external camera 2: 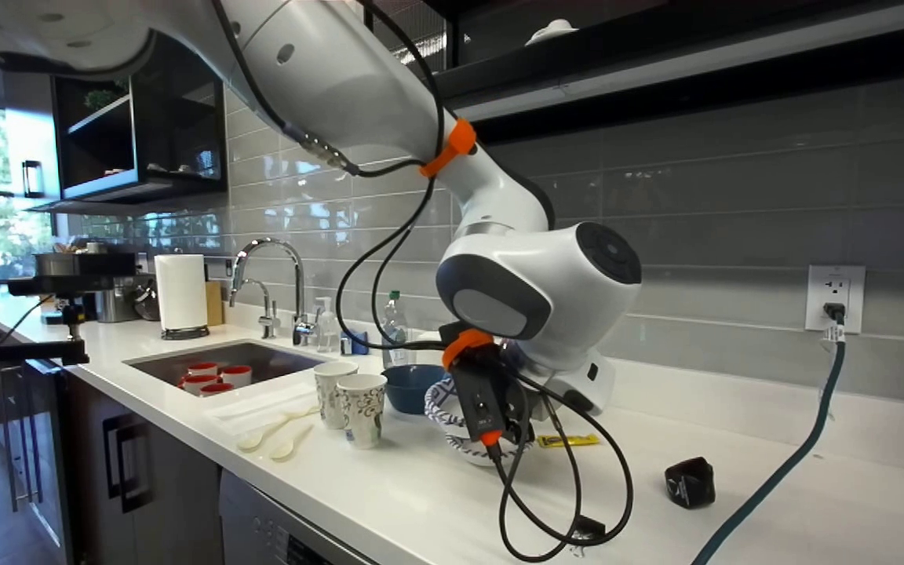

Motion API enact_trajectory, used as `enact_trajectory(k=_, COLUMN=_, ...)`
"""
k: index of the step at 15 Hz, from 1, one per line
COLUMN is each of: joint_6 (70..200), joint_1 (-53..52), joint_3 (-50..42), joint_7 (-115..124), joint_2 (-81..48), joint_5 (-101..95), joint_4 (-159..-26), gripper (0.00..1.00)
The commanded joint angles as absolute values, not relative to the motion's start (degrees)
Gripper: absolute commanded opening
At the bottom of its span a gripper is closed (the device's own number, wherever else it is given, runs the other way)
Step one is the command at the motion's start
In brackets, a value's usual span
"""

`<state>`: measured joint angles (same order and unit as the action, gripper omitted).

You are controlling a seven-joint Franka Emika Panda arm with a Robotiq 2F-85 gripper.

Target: Stack up the white plastic plates

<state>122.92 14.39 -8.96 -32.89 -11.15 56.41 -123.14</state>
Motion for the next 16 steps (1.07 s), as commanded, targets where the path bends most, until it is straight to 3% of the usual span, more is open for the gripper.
enact_trajectory(k=1, joint_6=123.6, joint_1=14.4, joint_3=-9.0, joint_7=-34.3, joint_2=-13.0, joint_5=58.4, joint_4=-121.5, gripper=0.01)
enact_trajectory(k=16, joint_6=126.2, joint_1=14.5, joint_3=-7.8, joint_7=-33.6, joint_2=-18.9, joint_5=59.6, joint_4=-116.4, gripper=0.01)
